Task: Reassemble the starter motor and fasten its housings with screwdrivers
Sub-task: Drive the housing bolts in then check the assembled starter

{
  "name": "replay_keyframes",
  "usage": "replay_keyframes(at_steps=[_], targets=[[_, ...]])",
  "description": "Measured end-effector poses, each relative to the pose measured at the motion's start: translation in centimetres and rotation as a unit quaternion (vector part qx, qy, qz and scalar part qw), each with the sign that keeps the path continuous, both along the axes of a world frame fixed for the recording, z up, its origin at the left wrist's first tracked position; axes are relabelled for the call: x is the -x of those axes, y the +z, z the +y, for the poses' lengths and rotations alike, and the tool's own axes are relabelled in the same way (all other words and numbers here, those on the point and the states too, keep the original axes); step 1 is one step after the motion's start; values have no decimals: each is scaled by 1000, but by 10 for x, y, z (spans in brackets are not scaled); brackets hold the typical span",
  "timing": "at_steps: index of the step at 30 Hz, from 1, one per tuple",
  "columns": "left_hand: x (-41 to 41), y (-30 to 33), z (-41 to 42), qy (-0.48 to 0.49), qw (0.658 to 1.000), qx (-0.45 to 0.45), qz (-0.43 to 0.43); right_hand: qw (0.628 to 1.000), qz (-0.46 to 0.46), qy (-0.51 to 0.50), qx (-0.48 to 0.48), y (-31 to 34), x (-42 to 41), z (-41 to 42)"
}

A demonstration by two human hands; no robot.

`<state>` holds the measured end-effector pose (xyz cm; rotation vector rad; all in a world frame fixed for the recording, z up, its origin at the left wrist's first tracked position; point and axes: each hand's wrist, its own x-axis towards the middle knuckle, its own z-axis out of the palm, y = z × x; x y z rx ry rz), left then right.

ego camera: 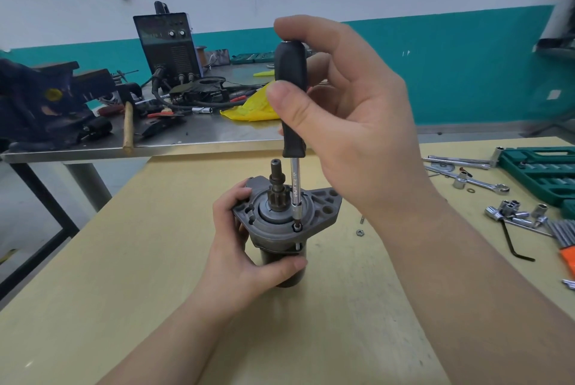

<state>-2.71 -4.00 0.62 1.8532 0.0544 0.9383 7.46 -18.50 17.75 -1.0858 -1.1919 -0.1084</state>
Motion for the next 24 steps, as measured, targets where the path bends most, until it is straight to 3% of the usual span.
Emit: replay_keyframes(at_steps=[7,12,19,24], targets=[[-1,-1,1,-3,1000,-9,-7,998,41,46,-1,-1,-1,-4],[-1,0,0,-8,1000,4,-9,1000,-6,-23,10,2,2,-3],[-2,-2,2,-6,1000,2,-10,999,33,16,6,0,-1,-5],[-2,-4,3,-6,1000,4,-9,999,-5,-38,12,2,1,-2]])
